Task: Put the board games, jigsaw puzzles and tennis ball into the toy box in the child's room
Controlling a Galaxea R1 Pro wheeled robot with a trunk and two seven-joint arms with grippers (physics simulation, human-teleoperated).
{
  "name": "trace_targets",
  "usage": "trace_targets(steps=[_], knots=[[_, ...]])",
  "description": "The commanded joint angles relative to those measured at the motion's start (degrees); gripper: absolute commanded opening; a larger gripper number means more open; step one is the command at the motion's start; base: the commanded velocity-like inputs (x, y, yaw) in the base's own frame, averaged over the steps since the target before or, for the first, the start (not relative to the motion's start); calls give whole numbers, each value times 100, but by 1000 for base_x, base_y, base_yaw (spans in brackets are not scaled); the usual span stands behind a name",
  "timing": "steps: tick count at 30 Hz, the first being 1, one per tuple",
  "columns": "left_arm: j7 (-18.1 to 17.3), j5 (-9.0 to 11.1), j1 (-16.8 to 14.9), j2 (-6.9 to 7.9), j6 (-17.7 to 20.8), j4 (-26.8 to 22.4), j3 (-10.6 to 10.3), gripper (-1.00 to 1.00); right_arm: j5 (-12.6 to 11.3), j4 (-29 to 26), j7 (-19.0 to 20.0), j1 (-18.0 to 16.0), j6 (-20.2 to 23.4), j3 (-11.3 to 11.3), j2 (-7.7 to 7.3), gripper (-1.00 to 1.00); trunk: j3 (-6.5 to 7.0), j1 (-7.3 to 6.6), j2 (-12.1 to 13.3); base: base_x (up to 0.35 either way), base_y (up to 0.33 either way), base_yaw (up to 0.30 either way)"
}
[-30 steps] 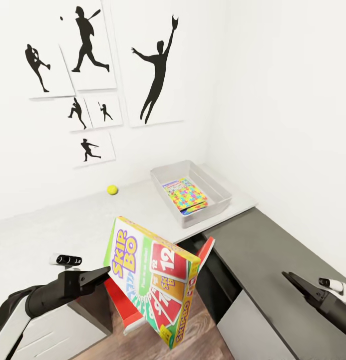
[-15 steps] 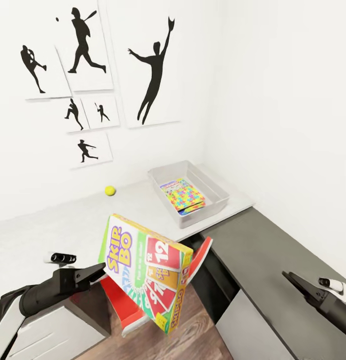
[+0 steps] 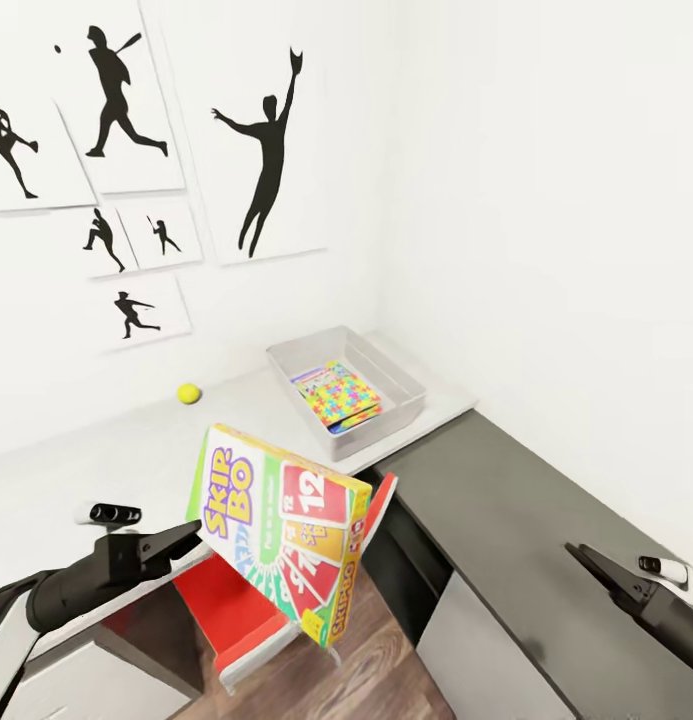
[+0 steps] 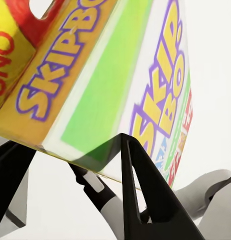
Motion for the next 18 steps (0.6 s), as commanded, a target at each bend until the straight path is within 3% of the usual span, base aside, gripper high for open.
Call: trace_targets(steps=[1, 9, 14, 18], knots=[[-5, 11, 1, 2, 38, 8, 21, -100, -20, 1, 9, -5, 49, 0, -1, 100, 1, 1, -5, 0, 0, -199], [-33, 8, 28, 18, 65, 53, 137, -100, -20, 1, 12, -5, 49, 2, -1, 100, 56, 1, -5, 0, 0, -199], [-47, -2, 56, 2, 56, 54, 507, -100, -20, 1, 10, -5, 49, 0, -1, 100, 91, 1, -5, 27, 0, -199], [-35, -1, 62, -8, 43, 54, 604, -100, -20, 1, 12, -5, 49, -1, -1, 100, 110, 1, -5, 142, 0, -137]])
